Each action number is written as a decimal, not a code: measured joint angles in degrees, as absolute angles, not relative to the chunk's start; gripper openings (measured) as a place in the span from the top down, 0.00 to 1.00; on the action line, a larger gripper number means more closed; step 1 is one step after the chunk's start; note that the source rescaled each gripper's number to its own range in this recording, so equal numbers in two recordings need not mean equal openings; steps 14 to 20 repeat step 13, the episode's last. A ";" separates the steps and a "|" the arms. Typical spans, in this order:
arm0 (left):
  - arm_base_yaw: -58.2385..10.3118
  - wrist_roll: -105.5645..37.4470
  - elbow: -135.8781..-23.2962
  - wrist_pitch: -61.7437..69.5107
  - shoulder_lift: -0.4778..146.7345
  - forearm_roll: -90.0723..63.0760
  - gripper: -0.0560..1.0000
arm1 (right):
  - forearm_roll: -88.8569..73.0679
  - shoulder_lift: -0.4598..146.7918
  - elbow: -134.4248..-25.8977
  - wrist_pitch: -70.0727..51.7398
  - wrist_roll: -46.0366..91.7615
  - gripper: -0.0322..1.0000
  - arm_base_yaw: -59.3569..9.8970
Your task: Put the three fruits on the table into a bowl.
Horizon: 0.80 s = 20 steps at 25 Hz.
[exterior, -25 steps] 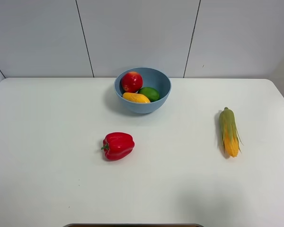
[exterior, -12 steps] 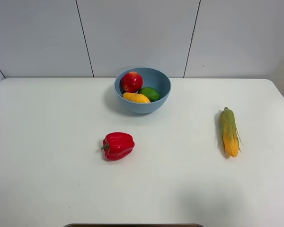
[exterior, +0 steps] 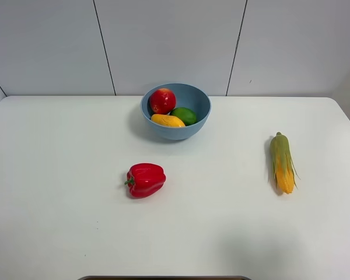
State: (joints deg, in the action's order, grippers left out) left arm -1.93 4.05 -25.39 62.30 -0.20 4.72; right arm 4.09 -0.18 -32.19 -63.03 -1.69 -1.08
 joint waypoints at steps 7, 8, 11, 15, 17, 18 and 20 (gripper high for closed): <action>-1.93 4.05 -25.39 62.30 -0.20 4.72 0.00 | 4.09 -0.18 -32.19 -63.03 -1.69 0.07 -1.08; -1.93 4.05 -25.39 62.30 -0.20 4.72 0.00 | 4.09 -0.18 -32.19 -63.03 -1.69 0.07 -1.08; -1.93 4.05 -25.39 62.30 -0.20 4.72 0.00 | 4.09 -0.18 -32.19 -63.03 -1.69 0.07 -1.08; -1.93 4.05 -25.39 62.30 -0.20 4.72 0.00 | 4.09 -0.18 -32.19 -63.03 -1.69 0.07 -1.08; -1.93 4.05 -25.39 62.30 -0.20 4.72 0.00 | 4.09 -0.18 -32.19 -63.03 -1.69 0.07 -1.08; -1.93 4.05 -25.39 62.30 -0.20 4.72 0.00 | 4.09 -0.18 -32.19 -63.03 -1.69 0.07 -1.08; -1.93 4.05 -25.39 62.30 -0.20 4.72 0.00 | 4.09 -0.18 -32.19 -63.03 -1.69 0.07 -1.08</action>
